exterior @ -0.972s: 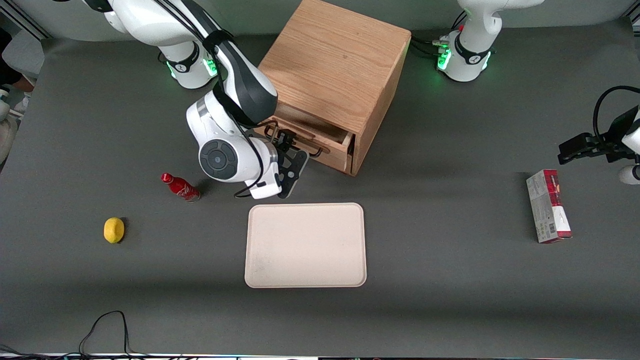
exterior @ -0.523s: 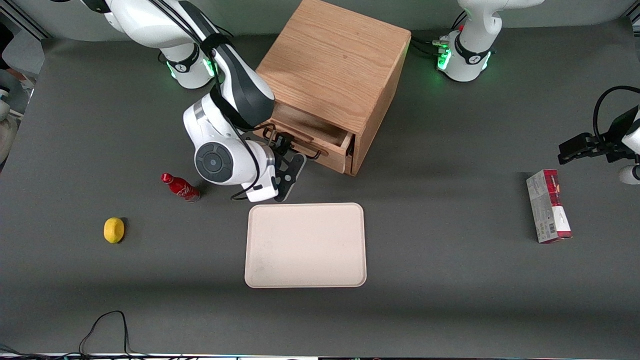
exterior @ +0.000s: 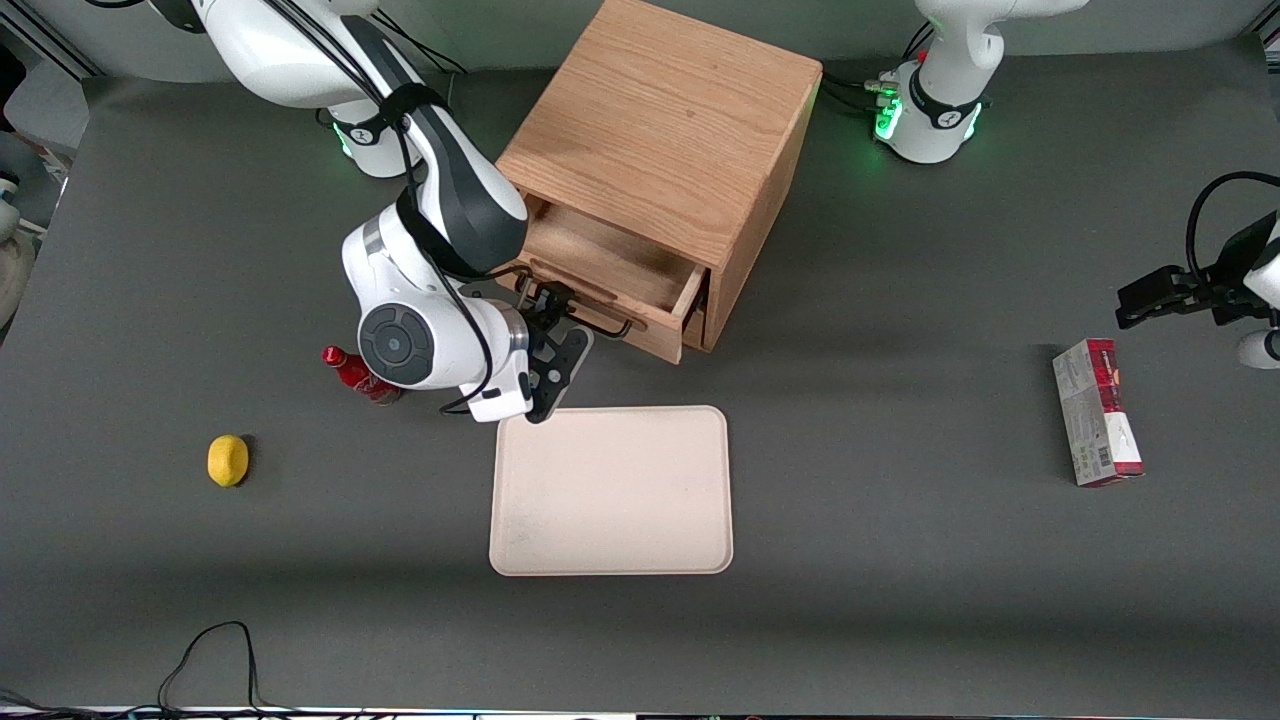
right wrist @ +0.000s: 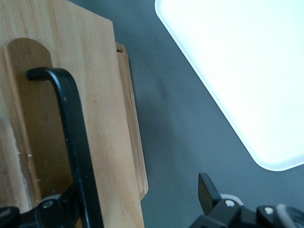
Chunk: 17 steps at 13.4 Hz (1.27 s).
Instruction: Open upper drawer
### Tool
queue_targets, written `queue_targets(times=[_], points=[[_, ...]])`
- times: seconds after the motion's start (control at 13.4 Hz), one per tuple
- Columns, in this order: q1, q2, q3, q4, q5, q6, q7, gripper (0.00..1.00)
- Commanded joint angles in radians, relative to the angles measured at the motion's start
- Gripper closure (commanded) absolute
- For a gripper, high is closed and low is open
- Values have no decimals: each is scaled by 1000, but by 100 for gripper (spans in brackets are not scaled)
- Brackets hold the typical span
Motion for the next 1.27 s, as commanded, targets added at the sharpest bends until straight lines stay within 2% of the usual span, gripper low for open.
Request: queue_targets(times=[0.0, 1.2], points=[[-15, 26, 3, 49, -15, -3, -31, 0], [-52, 82, 5, 145, -14, -6, -35, 0]])
